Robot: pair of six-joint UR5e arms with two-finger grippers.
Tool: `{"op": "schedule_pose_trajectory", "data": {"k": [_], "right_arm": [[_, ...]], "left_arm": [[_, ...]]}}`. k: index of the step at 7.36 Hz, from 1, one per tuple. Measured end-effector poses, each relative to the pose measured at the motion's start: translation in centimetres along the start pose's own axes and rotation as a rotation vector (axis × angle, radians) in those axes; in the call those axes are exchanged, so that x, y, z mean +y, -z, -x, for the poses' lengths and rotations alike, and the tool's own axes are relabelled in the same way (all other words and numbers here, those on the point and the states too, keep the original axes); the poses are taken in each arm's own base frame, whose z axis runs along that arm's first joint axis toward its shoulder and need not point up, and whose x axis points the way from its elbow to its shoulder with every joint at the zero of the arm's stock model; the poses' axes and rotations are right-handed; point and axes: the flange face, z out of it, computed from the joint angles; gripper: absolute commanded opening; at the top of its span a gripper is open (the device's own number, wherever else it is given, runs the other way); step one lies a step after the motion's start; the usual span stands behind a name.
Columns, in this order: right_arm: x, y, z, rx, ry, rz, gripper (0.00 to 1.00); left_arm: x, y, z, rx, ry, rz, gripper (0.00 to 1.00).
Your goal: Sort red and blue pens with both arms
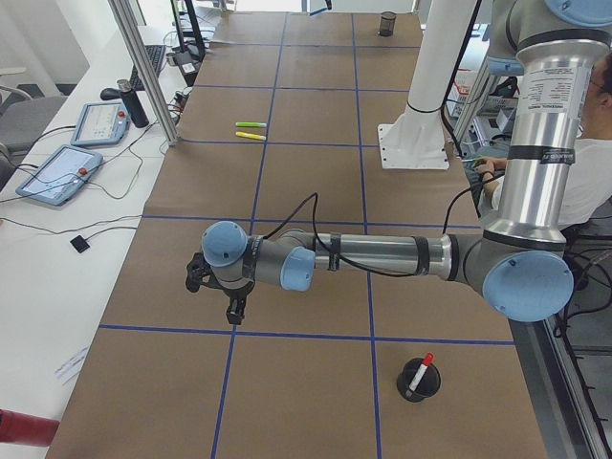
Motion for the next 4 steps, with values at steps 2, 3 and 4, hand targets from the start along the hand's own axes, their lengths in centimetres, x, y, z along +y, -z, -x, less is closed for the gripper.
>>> {"op": "schedule_pose_trajectory", "data": {"k": [2, 3, 4], "right_arm": [[4.0, -1.9, 0.2, -0.098, -0.004, 0.200, 0.00], [5.7, -2.2, 0.6, -0.148, -0.010, 0.283, 0.00], [7.3, -2.4, 1.0, -0.199, -0.015, 0.360, 0.00]], "left_arm": [[0.0, -0.1, 0.0, 0.001, -0.004, -0.001, 1.00], [0.0, -0.2, 0.0, 0.012, -0.003, 0.002, 1.00], [0.0, -0.2, -0.4, 0.042, -0.006, 0.004, 1.00]]}}
